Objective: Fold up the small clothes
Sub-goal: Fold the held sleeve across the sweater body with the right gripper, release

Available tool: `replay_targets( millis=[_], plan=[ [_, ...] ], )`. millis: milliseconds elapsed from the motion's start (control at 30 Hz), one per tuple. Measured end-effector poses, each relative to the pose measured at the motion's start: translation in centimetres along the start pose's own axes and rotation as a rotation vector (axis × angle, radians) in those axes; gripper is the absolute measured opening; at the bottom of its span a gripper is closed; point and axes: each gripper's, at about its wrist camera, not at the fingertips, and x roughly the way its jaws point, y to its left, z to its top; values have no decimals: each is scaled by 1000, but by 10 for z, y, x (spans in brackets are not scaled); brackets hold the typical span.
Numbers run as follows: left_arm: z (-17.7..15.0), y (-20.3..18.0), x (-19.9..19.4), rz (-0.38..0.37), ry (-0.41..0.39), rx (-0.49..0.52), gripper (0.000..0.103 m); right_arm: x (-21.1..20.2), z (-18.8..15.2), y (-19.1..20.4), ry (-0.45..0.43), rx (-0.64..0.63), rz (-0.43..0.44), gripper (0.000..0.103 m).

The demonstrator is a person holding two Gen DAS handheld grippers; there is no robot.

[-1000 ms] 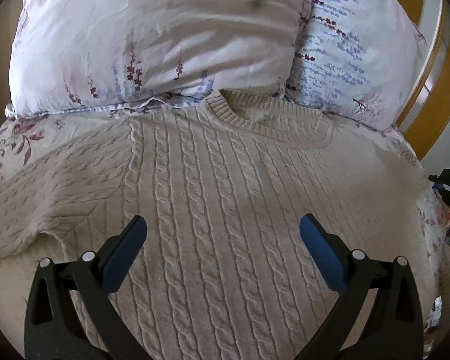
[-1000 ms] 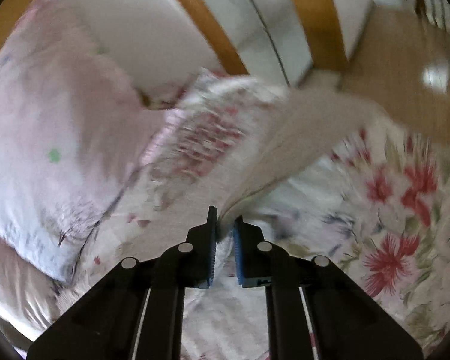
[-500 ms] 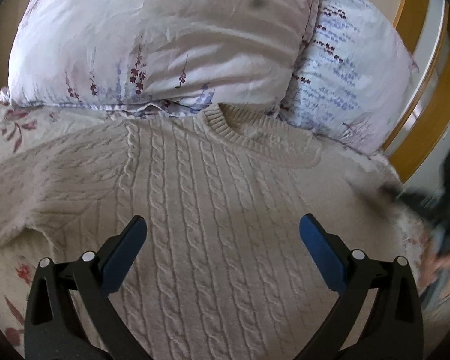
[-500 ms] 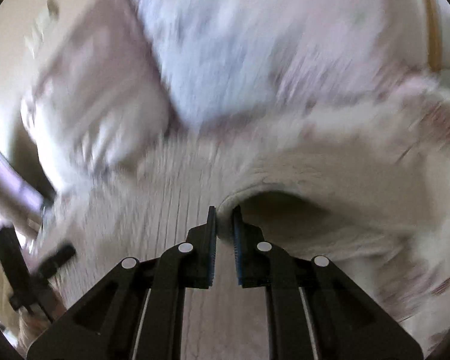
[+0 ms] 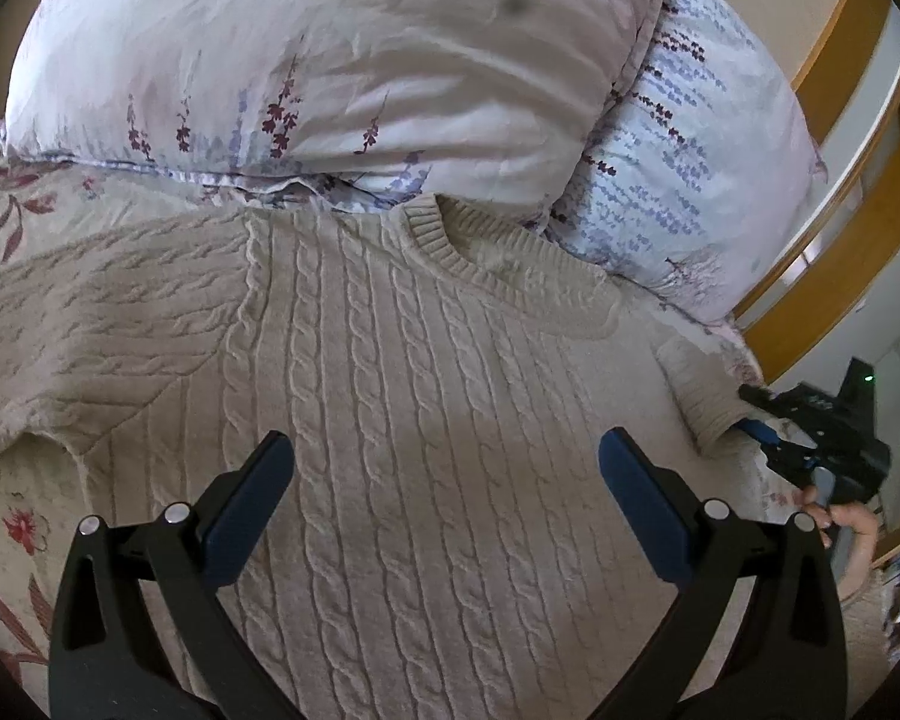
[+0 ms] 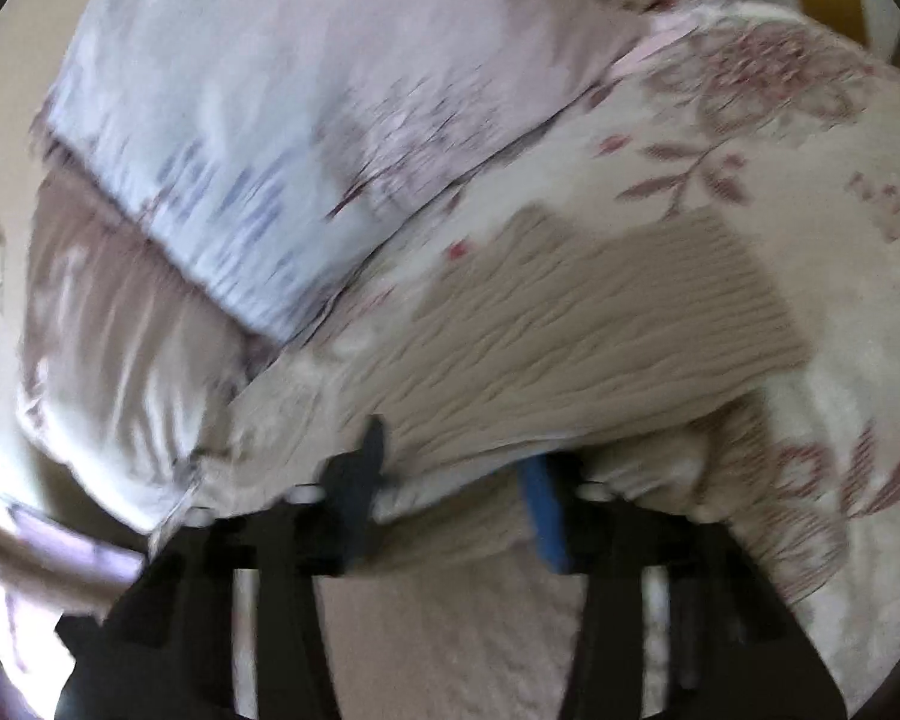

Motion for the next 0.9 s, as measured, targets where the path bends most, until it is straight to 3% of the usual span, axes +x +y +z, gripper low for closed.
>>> replay_targets(
  millis=[33, 133, 200, 267, 300, 367, 400, 433, 500, 600, 700, 900],
  plan=[
    [0, 1, -1, -7, 0, -7, 101, -1, 3, 3, -23, -15, -41, 18],
    [2, 6, -6, -32, -9, -32, 101, -8, 4, 38, -134, -168, -153, 11],
    [4, 10, -10, -55, -21, -57, 101, -14, -5, 74, -197, -309, -154, 11],
    [5, 13, -13, -73, -26, -79, 101, -13, -28, 121, -218, -480, -87, 11],
    [5, 15, -14, -87, -27, -90, 101, -7, -43, 141, -184, -565, -45, 11],
    [5, 17, -13, -107, -17, -109, 101, 24, -88, 180, 5, -746, 37, 24],
    [5, 17, -12, -110, -11, -116, 101, 40, -111, 190, 102, -806, 66, 40],
    [5, 18, -11, -114, -2, -124, 101, 51, -126, 195, 153, -846, 76, 49],
    [4, 20, -8, -118, 15, -139, 101, 65, -153, 197, 220, -907, 87, 50],
    [3, 23, -5, -129, 33, -162, 101, 65, -158, 186, 277, -847, 125, 52],
    [5, 26, 0, -151, 57, -208, 95, 50, -134, 159, 296, -672, 172, 52],
    [5, 29, 25, -227, 158, -338, 69, 12, -74, 53, 237, -89, 251, 52]
  ],
)
